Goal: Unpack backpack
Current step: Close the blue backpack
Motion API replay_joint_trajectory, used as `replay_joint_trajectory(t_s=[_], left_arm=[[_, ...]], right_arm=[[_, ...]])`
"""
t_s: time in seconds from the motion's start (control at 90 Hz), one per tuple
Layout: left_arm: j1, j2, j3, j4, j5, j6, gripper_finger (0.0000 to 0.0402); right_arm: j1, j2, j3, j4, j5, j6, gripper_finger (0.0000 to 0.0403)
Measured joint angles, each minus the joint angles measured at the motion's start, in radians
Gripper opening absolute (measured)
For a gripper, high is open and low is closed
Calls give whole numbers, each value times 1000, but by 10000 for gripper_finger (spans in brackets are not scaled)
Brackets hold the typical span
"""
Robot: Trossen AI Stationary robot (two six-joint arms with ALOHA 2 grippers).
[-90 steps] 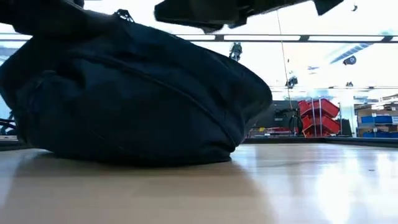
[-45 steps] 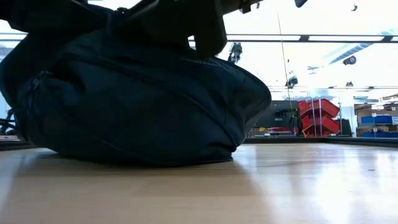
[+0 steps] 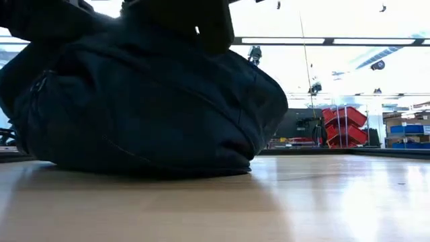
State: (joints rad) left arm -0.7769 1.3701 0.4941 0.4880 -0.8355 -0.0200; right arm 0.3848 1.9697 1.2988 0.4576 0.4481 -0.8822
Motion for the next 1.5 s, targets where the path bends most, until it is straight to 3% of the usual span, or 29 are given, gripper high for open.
replay_joint_trajectory(t_s=[0.178,0.556,1.144,1.5], left_arm=[[0,1,-1,-3,9,-1,0],[0,2,-2,-7,12,-12,0],[0,1,-2,0,11,-16,0],[0,1,-3,1,10,-19,0]], right_arm=[[-17,-3,4,5,-89,72,116],[-36,-3,4,-106,-119,241,78],[-52,-3,1,-109,-168,184,144],[-54,-3,1,-36,-179,161,120]])
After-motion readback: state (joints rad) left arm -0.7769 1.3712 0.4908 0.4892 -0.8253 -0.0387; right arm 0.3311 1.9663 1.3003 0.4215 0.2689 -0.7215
